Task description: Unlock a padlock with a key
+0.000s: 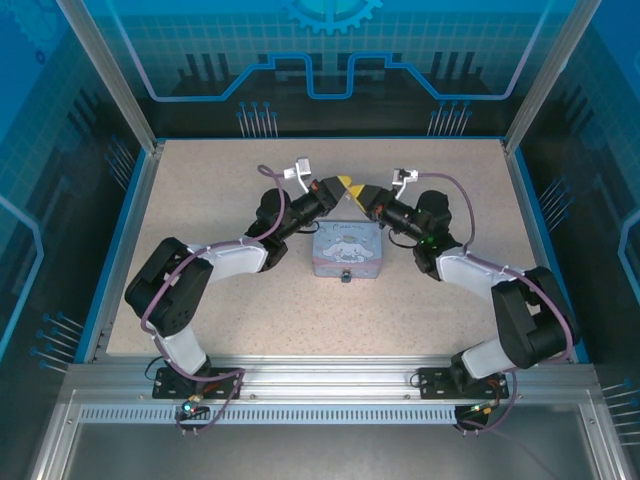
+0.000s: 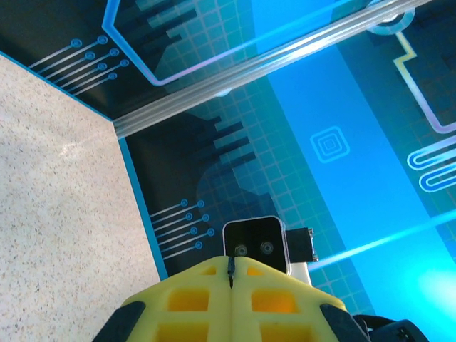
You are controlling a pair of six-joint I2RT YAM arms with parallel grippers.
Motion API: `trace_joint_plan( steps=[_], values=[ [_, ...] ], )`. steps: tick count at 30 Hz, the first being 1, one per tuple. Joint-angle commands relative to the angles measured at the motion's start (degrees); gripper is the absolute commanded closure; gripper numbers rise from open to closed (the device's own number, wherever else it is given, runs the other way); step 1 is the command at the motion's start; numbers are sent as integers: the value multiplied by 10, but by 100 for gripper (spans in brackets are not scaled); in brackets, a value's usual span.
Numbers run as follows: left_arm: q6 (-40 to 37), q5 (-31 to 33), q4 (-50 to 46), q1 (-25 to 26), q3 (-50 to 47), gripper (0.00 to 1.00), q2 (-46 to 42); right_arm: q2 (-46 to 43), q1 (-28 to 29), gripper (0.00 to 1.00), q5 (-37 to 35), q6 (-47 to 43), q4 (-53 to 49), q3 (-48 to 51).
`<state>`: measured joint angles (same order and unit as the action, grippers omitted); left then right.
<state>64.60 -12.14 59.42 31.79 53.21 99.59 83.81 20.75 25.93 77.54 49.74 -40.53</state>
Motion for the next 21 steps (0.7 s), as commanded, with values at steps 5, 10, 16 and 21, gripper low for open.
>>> trace_joint_plan(
  steps=[5, 10, 16, 21],
  values=[
    [1, -30, -29, -44, 13, 75, -58, -56, -33, 100, 34, -41, -29, 35],
    [-82, -55, -204, -51, 12, 66, -141, -89, -51, 100, 54, -77, -95, 45],
    [-186, -51, -422, -48, -4, 55, -220, -134, -72, 100, 74, -130, -198, 65],
    [-230, -36, -488, -20, -65, 40, -273, -163, -82, 100, 80, -170, -258, 91]
  ],
)
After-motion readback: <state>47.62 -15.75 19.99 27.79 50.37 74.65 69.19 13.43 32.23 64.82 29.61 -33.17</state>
